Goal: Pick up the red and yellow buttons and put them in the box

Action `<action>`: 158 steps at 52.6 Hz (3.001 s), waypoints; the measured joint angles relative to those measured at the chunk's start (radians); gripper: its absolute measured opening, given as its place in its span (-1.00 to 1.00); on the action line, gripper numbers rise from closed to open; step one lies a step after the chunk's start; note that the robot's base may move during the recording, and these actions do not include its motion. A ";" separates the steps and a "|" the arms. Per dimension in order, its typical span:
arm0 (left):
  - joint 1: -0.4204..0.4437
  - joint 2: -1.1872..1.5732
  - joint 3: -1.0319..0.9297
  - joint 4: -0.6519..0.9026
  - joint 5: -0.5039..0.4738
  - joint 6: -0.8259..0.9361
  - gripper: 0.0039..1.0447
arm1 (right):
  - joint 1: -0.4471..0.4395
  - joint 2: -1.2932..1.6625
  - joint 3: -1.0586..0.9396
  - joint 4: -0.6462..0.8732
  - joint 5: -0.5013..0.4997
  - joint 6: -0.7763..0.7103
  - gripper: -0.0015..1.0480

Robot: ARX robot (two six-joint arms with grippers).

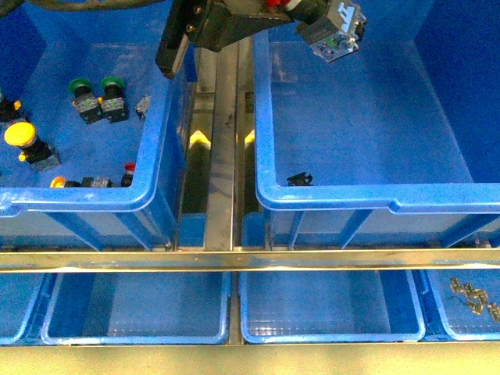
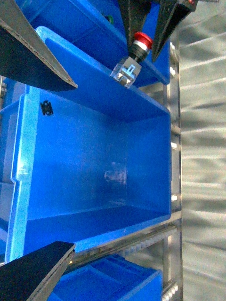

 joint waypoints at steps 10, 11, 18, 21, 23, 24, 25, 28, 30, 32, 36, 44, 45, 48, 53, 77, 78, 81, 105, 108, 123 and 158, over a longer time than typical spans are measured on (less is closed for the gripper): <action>-0.022 0.029 0.021 -0.002 -0.024 0.007 -0.34 | 0.000 0.000 0.000 0.000 0.000 0.000 0.87; -0.023 0.031 0.022 -0.002 -0.025 0.006 -0.34 | 0.000 0.000 0.000 0.000 0.000 0.000 0.87; -0.026 0.047 0.033 -0.004 -0.037 0.007 -0.34 | 0.002 0.006 0.003 -0.007 0.007 0.002 0.87; -0.027 0.052 0.039 -0.004 -0.043 0.007 -0.34 | 0.050 0.125 0.080 -0.208 0.093 0.005 0.87; -0.027 0.054 0.042 -0.004 -0.048 0.006 -0.34 | 0.082 0.226 0.126 -0.282 0.109 0.000 0.87; -0.027 0.054 0.043 -0.004 -0.048 0.006 -0.34 | 0.091 0.253 0.134 -0.288 0.108 -0.003 0.87; -0.027 0.055 0.046 -0.004 -0.048 0.006 -0.34 | 0.115 0.317 0.147 -0.283 0.094 -0.010 0.87; -0.030 0.056 0.053 -0.004 -0.047 0.006 -0.34 | 0.159 0.435 0.159 -0.231 0.065 -0.038 0.87; -0.031 0.058 0.057 -0.004 -0.047 0.006 -0.34 | 0.178 0.495 0.164 -0.185 0.051 -0.056 0.87; -0.032 0.061 0.060 -0.004 -0.047 0.006 -0.34 | 0.200 0.569 0.173 -0.121 0.037 -0.088 0.87; -0.031 0.063 0.061 -0.007 -0.048 0.007 -0.34 | 0.234 0.673 0.191 -0.017 0.015 -0.135 0.87; -0.031 0.064 0.061 -0.009 -0.048 0.007 -0.34 | 0.286 0.886 0.231 0.216 -0.060 -0.205 0.87; -0.032 0.064 0.061 -0.010 -0.048 0.008 -0.34 | 0.286 0.919 0.239 0.249 -0.071 -0.210 0.87; -0.032 0.064 0.061 -0.013 -0.048 0.007 -0.34 | 0.286 0.999 0.265 0.323 -0.085 -0.229 0.87; -0.032 0.064 0.061 -0.013 -0.049 0.007 -0.34 | 0.283 1.126 0.316 0.428 -0.105 -0.256 0.87; -0.032 0.064 0.061 -0.016 -0.051 0.008 -0.34 | 0.285 1.490 0.545 0.617 -0.152 -0.390 0.87; -0.032 0.064 0.061 -0.016 -0.051 0.008 -0.34 | 0.285 1.501 0.555 0.617 -0.154 -0.394 0.87; -0.032 0.064 0.061 -0.016 -0.051 0.008 -0.34 | 0.286 1.531 0.580 0.624 -0.165 -0.403 0.87; -0.032 0.064 0.061 -0.021 -0.050 0.018 -0.34 | 0.287 1.640 0.663 0.687 -0.188 -0.519 0.87; -0.032 0.064 0.061 -0.022 -0.050 0.019 -0.34 | 0.287 1.649 0.667 0.695 -0.189 -0.531 0.87; -0.032 0.063 0.061 -0.029 -0.050 0.027 -0.34 | 0.282 1.694 0.696 0.701 -0.184 -0.580 0.87; -0.033 0.061 0.062 -0.047 -0.053 0.111 -0.34 | 0.248 1.695 0.679 0.682 -0.175 -0.678 -0.46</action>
